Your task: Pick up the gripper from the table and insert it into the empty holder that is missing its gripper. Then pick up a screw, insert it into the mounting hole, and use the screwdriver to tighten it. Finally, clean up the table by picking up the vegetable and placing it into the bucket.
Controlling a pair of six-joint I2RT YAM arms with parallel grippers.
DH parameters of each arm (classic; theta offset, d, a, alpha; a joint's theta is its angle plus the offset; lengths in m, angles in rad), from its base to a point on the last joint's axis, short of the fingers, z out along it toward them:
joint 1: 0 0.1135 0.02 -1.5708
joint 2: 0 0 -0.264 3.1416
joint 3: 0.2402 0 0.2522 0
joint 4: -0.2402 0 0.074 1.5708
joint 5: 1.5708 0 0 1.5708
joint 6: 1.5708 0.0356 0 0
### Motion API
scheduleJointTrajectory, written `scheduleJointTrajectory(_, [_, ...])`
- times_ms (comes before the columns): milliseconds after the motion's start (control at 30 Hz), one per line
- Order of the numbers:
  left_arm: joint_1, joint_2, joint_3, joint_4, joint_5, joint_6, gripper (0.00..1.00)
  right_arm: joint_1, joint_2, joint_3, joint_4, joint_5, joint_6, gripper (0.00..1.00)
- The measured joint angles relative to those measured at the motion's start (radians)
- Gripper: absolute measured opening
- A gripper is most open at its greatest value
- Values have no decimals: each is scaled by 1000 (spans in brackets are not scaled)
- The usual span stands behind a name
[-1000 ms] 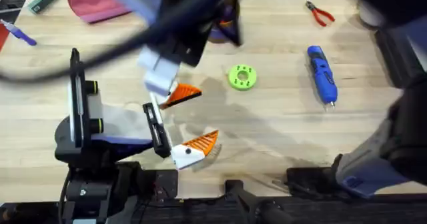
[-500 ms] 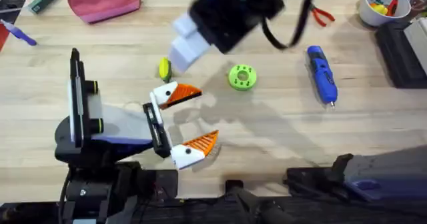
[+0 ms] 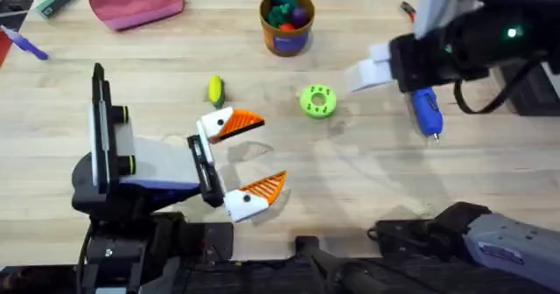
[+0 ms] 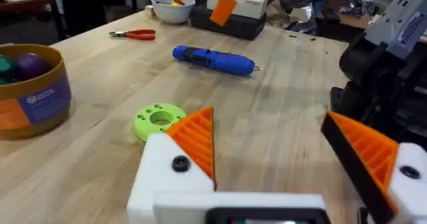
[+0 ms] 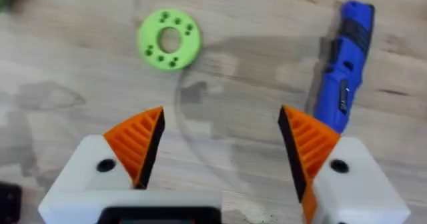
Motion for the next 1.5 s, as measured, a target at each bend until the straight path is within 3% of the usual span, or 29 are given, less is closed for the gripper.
scheduleJointTrajectory(233, [0,0,0,0,0,0,986,-187,-41,-142,49,4,5,994])
scheduleJointTrajectory(367, [0,0,0,0,0,0,986,-295,-18,-153,50,5,5,994])
scheduleJointTrajectory(567, [0,0,0,0,0,0,986,-375,18,-154,54,7,5,994])
scheduleJointTrajectory(1500, [0,0,0,2,-8,0,986,-388,30,-156,81,7,5,994])
